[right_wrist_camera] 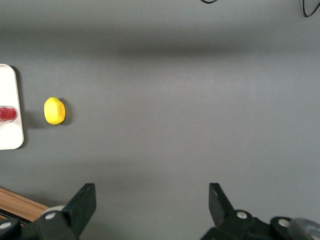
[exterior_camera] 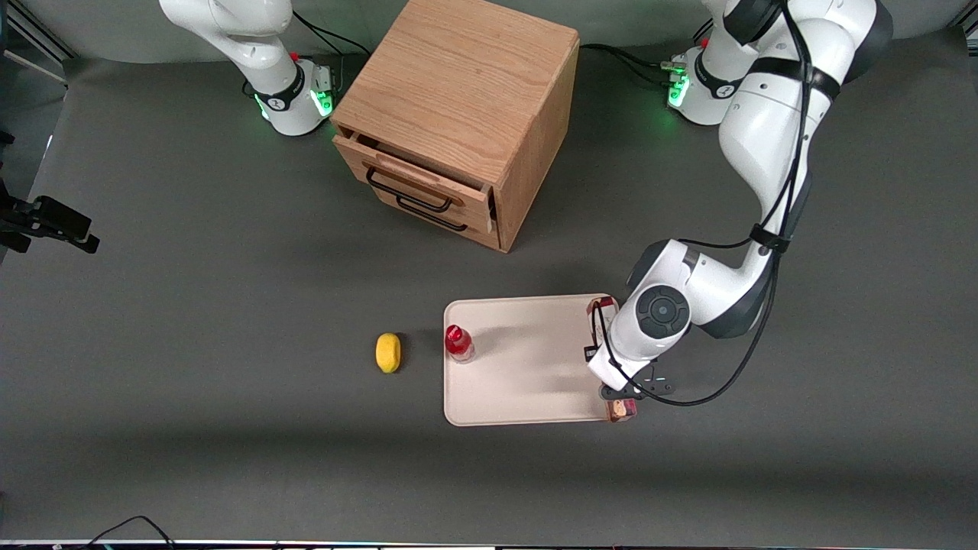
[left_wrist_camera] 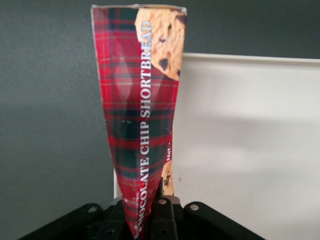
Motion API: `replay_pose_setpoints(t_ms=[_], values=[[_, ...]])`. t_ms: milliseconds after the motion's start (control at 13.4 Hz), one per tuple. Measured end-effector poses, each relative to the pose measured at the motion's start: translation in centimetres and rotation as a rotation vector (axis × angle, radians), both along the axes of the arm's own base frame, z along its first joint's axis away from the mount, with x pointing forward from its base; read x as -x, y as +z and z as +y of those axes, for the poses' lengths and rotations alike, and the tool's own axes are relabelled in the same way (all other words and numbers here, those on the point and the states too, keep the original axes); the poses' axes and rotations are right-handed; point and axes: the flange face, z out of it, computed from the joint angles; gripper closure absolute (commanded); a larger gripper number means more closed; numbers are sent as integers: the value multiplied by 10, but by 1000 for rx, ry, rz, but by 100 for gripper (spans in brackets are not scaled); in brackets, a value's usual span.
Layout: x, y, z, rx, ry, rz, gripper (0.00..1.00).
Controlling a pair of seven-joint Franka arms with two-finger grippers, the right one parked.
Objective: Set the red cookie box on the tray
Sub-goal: 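Carry the cookie box over the white tray and lower it, then open the left gripper to release the box and raise the arm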
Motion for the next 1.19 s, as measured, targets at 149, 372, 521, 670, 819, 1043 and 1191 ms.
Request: replay_pose_setpoints(t_ms=[149, 372, 521, 670, 819, 1043, 1191], values=[[5, -7, -1, 0, 5, 9, 100], [10, -13, -3, -4, -2, 17, 0], [8, -11, -3, 1, -5, 1, 0], [3, 3, 1, 6, 2, -22, 0], [-7, 40, 15, 16, 21, -71, 0], [-17, 121, 54, 43, 94, -131, 0], [-13, 176, 95, 35, 95, -117, 0]])
